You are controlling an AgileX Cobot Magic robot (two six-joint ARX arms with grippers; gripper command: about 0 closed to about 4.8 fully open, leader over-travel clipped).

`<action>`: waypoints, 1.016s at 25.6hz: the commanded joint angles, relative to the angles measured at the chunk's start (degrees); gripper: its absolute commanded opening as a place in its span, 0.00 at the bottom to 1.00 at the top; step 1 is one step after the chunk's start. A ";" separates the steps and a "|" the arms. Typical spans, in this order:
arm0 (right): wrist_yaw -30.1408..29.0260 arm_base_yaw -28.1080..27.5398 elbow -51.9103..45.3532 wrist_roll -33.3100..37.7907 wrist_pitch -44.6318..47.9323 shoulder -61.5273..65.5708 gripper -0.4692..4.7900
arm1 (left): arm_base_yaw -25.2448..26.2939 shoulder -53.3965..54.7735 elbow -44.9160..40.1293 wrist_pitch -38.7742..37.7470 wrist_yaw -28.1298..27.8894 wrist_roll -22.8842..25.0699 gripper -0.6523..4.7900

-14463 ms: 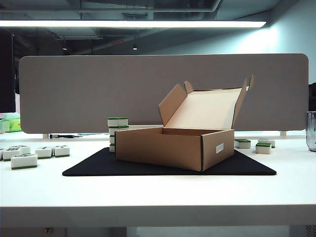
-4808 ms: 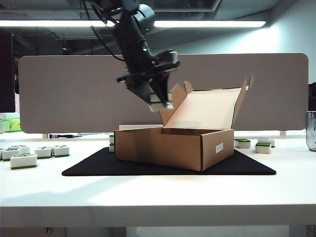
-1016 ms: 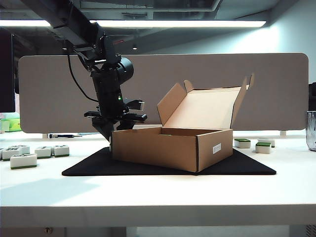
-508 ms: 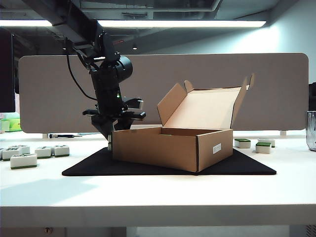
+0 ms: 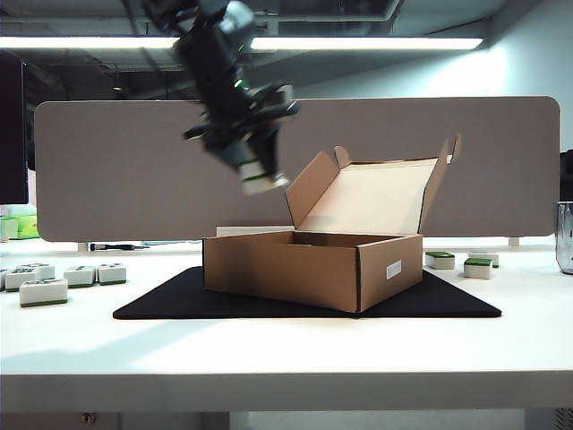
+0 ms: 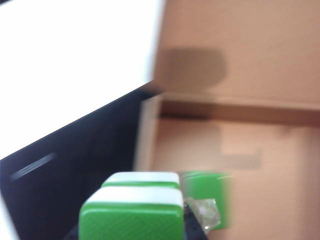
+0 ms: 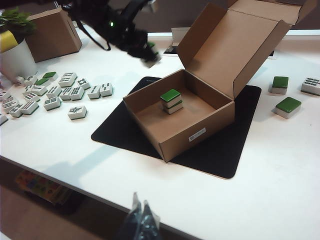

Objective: Pick up four mahjong tiles and put them into the paper box.

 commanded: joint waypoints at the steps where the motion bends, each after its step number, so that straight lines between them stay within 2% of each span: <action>1: 0.15 0.02 0.09 -0.22 1.09 0.11 0.09 | -4.15 -0.22 0.09 1.36 1.66 -0.46 0.33; 5: 0.15 0.02 0.09 -0.22 1.11 0.11 0.09 | -9.53 1.44 0.02 1.55 1.46 0.37 0.33; 9: 0.13 0.02 0.09 -0.22 1.03 0.11 0.09 | -11.45 3.54 0.04 1.64 0.48 0.46 0.33; 26: 0.11 0.02 0.09 -0.20 0.92 0.11 0.09 | -12.09 11.72 -0.04 -2.95 -1.42 0.59 0.33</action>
